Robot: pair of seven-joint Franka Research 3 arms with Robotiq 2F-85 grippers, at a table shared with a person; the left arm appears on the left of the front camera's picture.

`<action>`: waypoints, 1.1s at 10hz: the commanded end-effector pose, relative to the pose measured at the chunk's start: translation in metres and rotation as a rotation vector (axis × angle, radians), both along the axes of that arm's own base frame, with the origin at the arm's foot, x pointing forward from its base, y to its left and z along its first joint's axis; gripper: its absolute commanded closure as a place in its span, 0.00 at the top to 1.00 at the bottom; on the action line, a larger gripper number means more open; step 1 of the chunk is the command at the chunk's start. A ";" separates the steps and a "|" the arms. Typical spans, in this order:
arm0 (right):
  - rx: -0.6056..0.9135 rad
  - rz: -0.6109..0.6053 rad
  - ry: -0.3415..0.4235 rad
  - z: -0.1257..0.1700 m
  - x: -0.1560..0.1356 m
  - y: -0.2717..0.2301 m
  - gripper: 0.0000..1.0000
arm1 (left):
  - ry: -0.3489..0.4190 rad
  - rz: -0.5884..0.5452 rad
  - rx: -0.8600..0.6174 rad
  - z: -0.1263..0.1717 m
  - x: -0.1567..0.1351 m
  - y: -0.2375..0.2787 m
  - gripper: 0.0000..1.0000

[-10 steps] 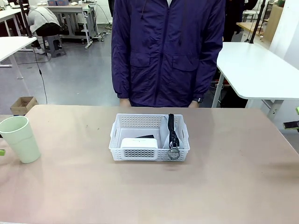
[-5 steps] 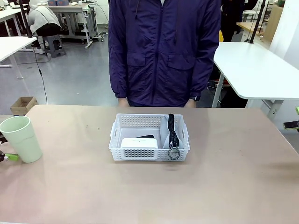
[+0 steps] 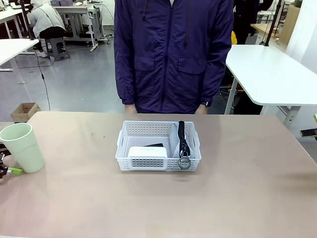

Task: Efficiently arrange items inside the basket to fit them all.
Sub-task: Pick up the Reusable plastic cup and place it inside the Organizing basket.

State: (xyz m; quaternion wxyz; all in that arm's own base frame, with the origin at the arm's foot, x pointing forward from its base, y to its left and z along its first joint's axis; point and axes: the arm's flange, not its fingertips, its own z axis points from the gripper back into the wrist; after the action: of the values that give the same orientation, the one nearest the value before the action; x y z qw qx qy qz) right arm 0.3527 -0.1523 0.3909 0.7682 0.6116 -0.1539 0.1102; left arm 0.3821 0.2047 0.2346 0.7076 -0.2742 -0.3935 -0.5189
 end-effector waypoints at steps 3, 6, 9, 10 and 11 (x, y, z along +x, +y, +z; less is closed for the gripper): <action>0.001 0.008 -0.009 0.001 -0.003 0.001 1.00 | -0.042 -0.049 -0.042 -0.035 -0.014 -0.011 1.00; 0.001 0.008 -0.009 0.001 -0.003 0.001 1.00 | -0.043 -0.022 -0.190 -0.027 -0.014 -0.021 1.00; 0.001 0.008 -0.009 0.001 -0.003 0.001 1.00 | -0.078 -0.006 -0.330 -0.014 -0.014 -0.029 1.00; 0.001 0.008 -0.009 0.001 -0.003 0.001 1.00 | -0.070 -0.013 -0.363 -0.011 -0.015 -0.030 1.00; 0.001 0.008 -0.009 0.001 -0.003 0.001 1.00 | -0.052 -0.021 -0.396 -0.007 -0.016 -0.030 1.00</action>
State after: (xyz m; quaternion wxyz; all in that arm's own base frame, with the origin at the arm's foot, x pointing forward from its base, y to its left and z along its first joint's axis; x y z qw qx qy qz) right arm 0.3527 -0.1523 0.3909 0.7682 0.6116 -0.1539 0.1102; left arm 0.3723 0.1711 0.2378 0.6403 -0.3922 -0.4846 -0.4488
